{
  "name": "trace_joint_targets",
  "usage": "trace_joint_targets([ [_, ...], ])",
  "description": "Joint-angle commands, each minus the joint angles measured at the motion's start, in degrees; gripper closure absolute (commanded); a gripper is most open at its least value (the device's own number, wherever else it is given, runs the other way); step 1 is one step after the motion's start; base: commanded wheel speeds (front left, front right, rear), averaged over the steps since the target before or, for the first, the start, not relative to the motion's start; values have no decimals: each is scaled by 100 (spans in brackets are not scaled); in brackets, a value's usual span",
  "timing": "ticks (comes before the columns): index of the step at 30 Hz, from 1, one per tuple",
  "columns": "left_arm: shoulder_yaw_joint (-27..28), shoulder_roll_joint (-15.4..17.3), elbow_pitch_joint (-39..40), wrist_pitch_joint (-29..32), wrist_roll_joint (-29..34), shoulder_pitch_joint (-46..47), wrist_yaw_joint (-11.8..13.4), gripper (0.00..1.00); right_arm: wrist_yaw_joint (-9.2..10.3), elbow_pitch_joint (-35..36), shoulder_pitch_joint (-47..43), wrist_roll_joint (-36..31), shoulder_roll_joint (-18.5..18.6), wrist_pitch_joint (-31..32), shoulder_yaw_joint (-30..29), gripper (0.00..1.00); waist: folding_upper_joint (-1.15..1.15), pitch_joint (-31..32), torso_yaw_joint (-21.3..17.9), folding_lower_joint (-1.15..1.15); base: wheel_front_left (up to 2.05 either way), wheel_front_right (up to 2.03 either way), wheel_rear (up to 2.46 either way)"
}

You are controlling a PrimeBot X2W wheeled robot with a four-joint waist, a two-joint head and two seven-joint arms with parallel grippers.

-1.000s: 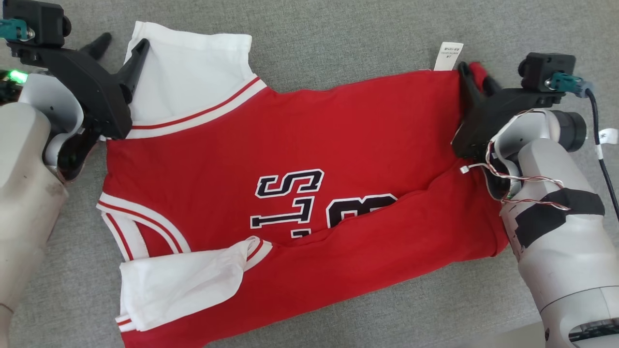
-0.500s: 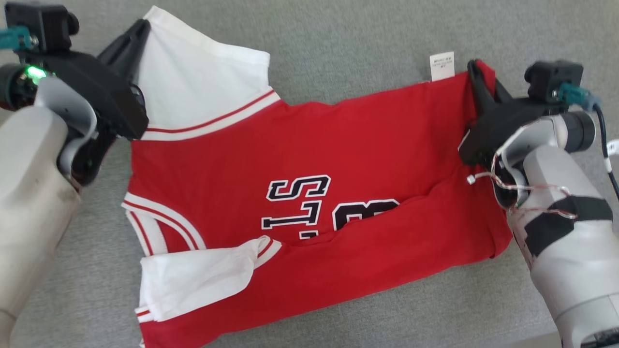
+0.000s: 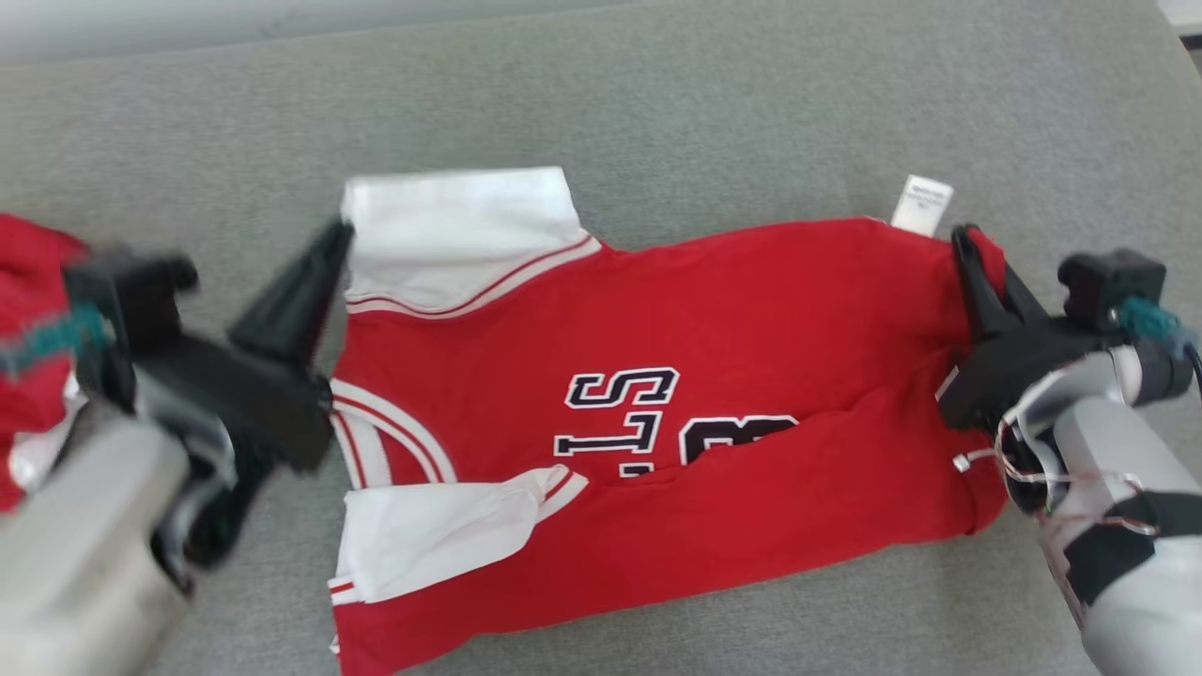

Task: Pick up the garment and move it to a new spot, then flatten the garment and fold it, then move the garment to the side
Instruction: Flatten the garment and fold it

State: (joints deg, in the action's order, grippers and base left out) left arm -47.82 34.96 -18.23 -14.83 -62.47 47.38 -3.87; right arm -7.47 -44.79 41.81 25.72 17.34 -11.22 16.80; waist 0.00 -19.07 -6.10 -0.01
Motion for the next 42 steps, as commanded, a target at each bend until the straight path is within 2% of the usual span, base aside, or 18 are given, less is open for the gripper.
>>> trace_joint_targets([
  [1, 74, 40, 183, -29, 94, -243, 91, 100, -2, 52, -129, 53, 61, -70, -20, 100, 0, 72, 98, 1, 0, 0, 0],
  [5, 603, -18, 1026, -36, 267, -1119, 446, 100, -2, 250, -441, -4, 140, -253, -131, 100, 0, 102, 178, 1, 0, 0, 0],
  [10, 1114, -217, 1684, -35, 664, -2115, 624, 100, -2, 594, -926, 4, 173, -369, -421, 100, 0, 191, 297, 1, 0, 0, 0],
  [17, 1615, -596, 2112, -35, 957, -3260, 680, 100, -2, 1356, -1756, -71, 119, -400, -899, 100, 0, 296, 350, 1, 0, 0, 0],
  [21, 1846, -812, 2009, -35, 1081, -3711, 593, 100, -2, 1668, -2156, -89, 18, -401, -1104, 100, 0, 324, 352, 1, 0, 0, 0],
  [22, 1904, -875, 1969, -35, 1124, -3782, 584, 100, -2, 1721, -2227, -100, 9, -402, -1125, 72, 0, 335, 351, 1, 0, 0, 0],
  [23, 1978, -964, 1955, -35, 1166, -3848, 562, 58, -2, 1780, -2283, -116, 3, -402, -1153, 0, 0, 347, 352, 1, 0, 0, 0],
  [24, 2051, -1055, 1932, -35, 1214, -3915, 531, 5, -2, 1825, -2349, -98, -11, -402, -1177, 0, 0, 363, 355, 1, 0, 0, 0],
  [25, 2100, -1124, 1904, -35, 1250, -3988, 503, 0, -2, 1878, -2413, -81, -23, -402, -1206, 0, 0, 378, 357, 1, 0, 0, 0],
  [29, 2365, -1352, 1846, -34, 1452, -4112, 424, 0, -2, 2087, -2580, -31, -43, -403, -1253, 0, 0, 431, 356, 1, 0, 0, 0],
  [34, 3205, -1809, 1891, -33, 1921, -4333, 272, 0, -2, 2461, -2850, 85, 28, -402, -1329, 0, 0, 525, 352, 1, 0, 0, 0],
  [38, 3952, -2136, 1967, -32, 2679, -4424, 130, 0, -2, 2528, -2905, 166, 81, -403, -1352, 0, 0, 583, 363, 1, 0, 0, 0],
  [42, 4771, -2594, 1998, -32, 3579, -4400, -85, 0, -2, 2253, -2739, 167, 24, -182, -1415, 0, 0, 609, 419, 1, 0, 0, 0],
])
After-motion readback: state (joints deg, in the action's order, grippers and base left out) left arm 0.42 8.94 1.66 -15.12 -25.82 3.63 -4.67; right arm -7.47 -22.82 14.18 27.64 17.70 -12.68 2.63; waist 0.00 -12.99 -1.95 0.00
